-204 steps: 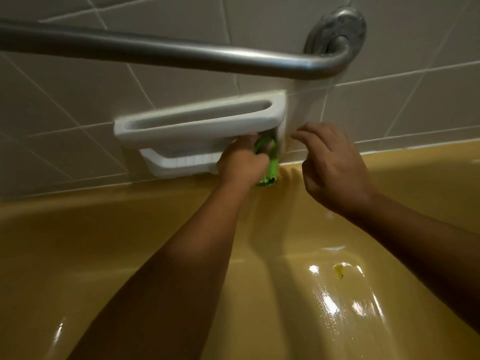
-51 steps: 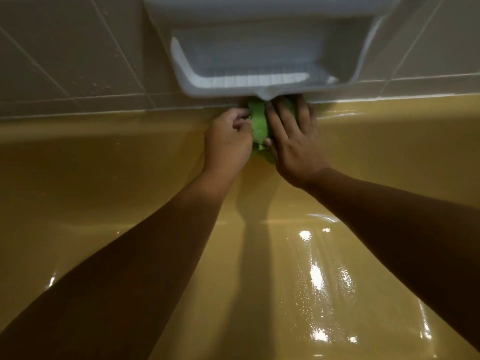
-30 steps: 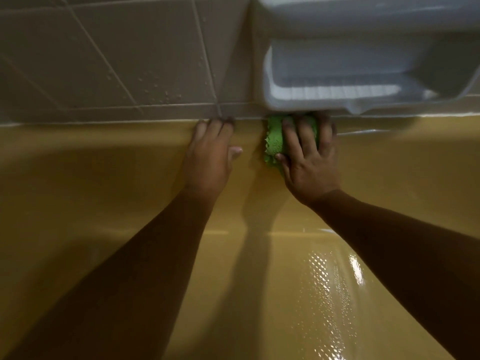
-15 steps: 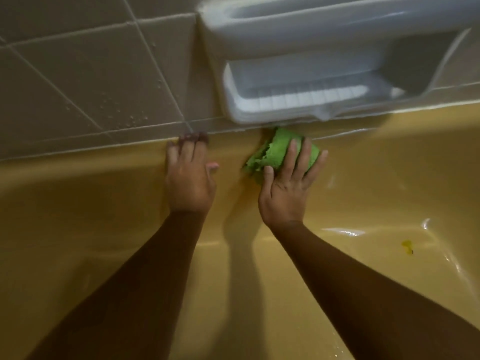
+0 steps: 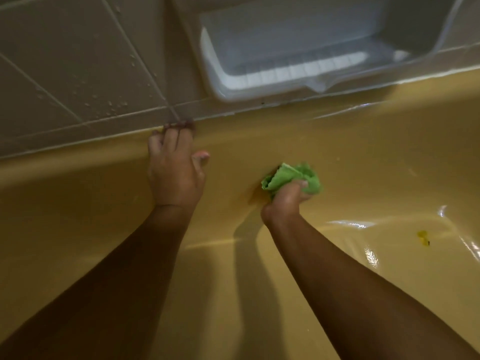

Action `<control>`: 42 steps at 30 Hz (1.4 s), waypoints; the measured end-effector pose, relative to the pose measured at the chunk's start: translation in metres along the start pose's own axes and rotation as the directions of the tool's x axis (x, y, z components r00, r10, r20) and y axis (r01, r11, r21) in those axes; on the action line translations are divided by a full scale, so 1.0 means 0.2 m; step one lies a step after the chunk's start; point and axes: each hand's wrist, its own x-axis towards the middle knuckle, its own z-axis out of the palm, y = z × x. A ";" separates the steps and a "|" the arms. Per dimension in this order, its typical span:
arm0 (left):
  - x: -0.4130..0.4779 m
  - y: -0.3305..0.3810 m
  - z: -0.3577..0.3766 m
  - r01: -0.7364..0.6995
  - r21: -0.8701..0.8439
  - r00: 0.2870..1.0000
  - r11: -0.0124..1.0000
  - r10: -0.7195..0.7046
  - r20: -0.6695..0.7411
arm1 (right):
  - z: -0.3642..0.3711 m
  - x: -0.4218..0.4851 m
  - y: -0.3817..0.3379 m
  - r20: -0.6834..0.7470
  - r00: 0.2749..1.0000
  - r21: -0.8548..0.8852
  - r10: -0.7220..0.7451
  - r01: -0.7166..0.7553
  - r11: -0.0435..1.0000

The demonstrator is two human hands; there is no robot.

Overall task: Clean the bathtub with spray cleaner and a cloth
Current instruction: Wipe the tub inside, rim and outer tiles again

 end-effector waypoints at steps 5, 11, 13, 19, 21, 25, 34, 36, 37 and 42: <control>-0.01 0.00 -0.04 0.009 -0.045 0.999 0.999 -0.008 0.034 | 0.06 -0.36 -0.06 0.217 0.793 -0.453 -0.569 0.598 0.661; 0.04 -0.13 -0.13 -0.087 -0.124 0.984 0.988 0.105 0.146 | -0.01 -0.35 -0.02 0.538 0.337 -0.590 -0.772 0.805 -0.060; 0.06 -0.17 -0.14 -0.083 -0.158 0.983 0.984 0.106 0.147 | 0.01 -0.35 -0.01 0.608 0.214 -0.560 -0.765 0.799 -0.221; 0.05 -0.24 -0.15 -0.110 -0.143 0.982 0.984 0.130 0.135 | 0.14 -0.47 0.03 0.837 -0.134 -0.281 -0.530 0.726 -0.628; 0.04 -0.29 -0.18 -0.112 -0.129 0.981 0.985 0.131 0.143 | 0.17 -0.51 0.04 0.881 -0.197 -0.184 -0.431 0.697 -0.693; 0.04 -0.43 -0.22 -0.115 -0.091 0.981 0.989 0.127 0.144 | 0.24 -0.59 0.09 0.908 -0.308 -0.024 -0.285 0.640 -0.768; -0.01 -0.95 -0.36 -0.009 0.016 0.983 1.000 0.005 0.184 | 0.37 -0.80 0.37 0.937 -0.293 0.021 -0.191 0.590 -0.807; -0.04 -1.07 -0.40 0.019 0.050 0.981 0.999 -0.028 0.191 | 0.41 -0.86 0.46 0.942 -0.282 0.023 -0.181 0.594 -0.804; -0.05 -1.13 -0.42 0.017 0.075 0.980 0.997 -0.032 0.195 | 0.43 -0.89 0.50 0.943 -0.286 0.038 -0.168 0.598 -0.800; -0.10 -1.39 -0.51 0.104 0.142 0.970 0.984 -0.132 0.202 | 0.58 -1.11 0.75 0.959 -0.269 0.105 -0.086 0.624 -0.775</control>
